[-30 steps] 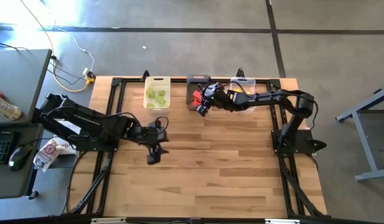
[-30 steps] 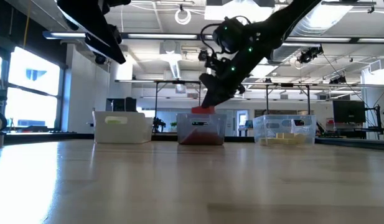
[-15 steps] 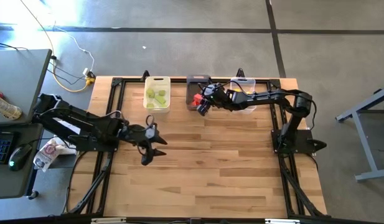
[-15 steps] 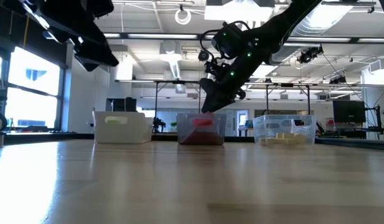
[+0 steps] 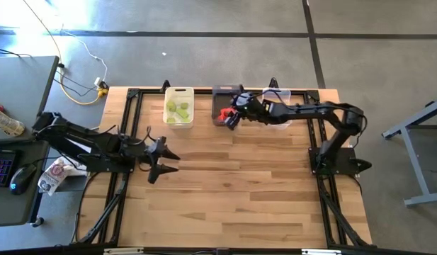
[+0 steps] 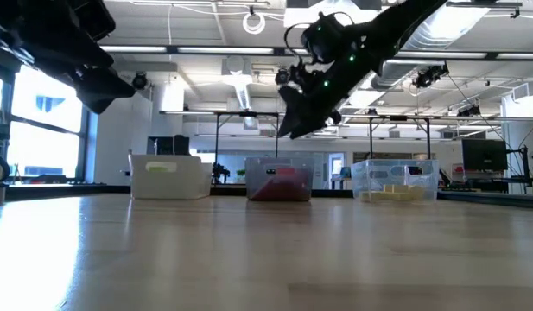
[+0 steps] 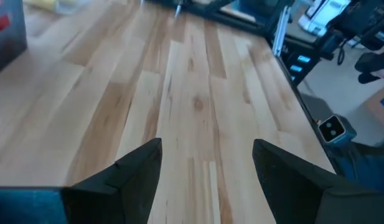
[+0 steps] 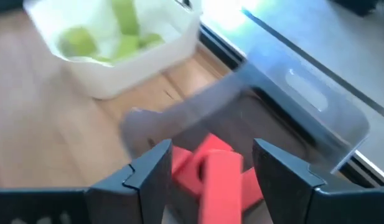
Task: Sort & place blocks by color
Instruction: Return to Home Position
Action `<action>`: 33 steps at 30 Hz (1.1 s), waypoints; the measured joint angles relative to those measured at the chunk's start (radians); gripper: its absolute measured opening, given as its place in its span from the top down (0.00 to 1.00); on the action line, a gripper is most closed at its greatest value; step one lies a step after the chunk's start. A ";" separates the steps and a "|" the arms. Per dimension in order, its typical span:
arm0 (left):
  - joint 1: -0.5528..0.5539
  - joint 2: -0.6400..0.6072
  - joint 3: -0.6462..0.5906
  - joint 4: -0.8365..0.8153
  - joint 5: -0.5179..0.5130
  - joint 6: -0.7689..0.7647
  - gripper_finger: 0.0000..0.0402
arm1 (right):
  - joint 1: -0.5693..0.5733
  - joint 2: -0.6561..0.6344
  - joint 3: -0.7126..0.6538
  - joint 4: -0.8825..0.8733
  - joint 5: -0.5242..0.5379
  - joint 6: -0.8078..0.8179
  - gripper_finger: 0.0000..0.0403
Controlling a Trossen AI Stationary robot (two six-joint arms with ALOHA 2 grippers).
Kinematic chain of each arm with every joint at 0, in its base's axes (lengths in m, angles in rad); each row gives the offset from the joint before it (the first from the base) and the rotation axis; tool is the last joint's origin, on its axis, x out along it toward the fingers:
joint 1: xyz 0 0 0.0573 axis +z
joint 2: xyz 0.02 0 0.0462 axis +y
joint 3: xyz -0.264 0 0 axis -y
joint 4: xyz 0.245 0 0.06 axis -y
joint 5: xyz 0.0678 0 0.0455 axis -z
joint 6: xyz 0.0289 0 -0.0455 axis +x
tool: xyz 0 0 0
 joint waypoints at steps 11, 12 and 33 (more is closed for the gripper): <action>0.002 -0.223 -0.155 0.092 -0.079 0.055 0.40 | 0.106 -0.201 0.000 -0.122 -0.060 -0.025 0.48; 0.003 -0.237 -0.165 0.091 -0.090 0.067 0.40 | 0.119 -0.218 0.000 -0.144 -0.061 -0.030 0.48; 0.132 -0.388 -0.272 0.112 -0.074 0.216 0.40 | 0.433 -0.532 0.000 -0.482 0.053 -0.056 0.48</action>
